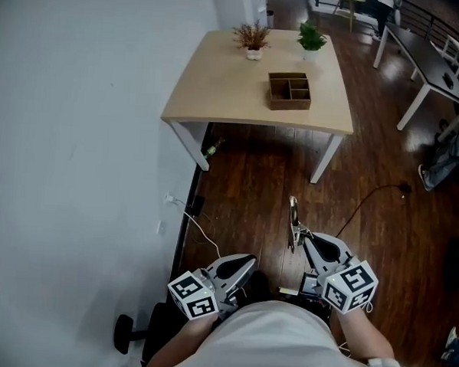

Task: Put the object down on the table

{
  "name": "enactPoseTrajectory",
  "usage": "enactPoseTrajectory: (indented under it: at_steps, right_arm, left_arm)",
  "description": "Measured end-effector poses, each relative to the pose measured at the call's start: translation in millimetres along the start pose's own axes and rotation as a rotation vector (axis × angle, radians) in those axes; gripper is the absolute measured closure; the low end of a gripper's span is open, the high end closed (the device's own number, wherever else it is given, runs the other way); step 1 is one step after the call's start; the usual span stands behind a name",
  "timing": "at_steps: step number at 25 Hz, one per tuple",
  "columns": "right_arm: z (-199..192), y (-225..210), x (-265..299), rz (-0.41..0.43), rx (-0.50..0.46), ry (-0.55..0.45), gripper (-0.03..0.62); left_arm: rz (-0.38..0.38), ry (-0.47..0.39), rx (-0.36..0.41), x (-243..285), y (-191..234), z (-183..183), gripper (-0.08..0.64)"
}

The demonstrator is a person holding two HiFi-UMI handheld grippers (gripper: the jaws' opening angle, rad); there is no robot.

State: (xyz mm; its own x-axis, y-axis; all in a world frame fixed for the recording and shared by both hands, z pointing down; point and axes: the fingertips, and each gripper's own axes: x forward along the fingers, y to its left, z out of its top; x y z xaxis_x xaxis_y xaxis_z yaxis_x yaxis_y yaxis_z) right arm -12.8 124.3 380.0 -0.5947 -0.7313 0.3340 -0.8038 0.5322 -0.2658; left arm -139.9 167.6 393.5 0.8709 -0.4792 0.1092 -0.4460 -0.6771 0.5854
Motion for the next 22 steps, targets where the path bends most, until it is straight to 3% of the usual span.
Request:
enactPoseTrajectory:
  at_steps: [12,22]
  right_arm:
    - [32,3,32,-0.034,-0.050,-0.025,0.577]
    - [43,-37,79,-0.001,-0.036,-0.019,0.577]
  left_arm:
    - [0.005,-0.020,0.007,-19,33,25,0.558]
    - [0.038,-0.016,0.008,13,72,50,0.559]
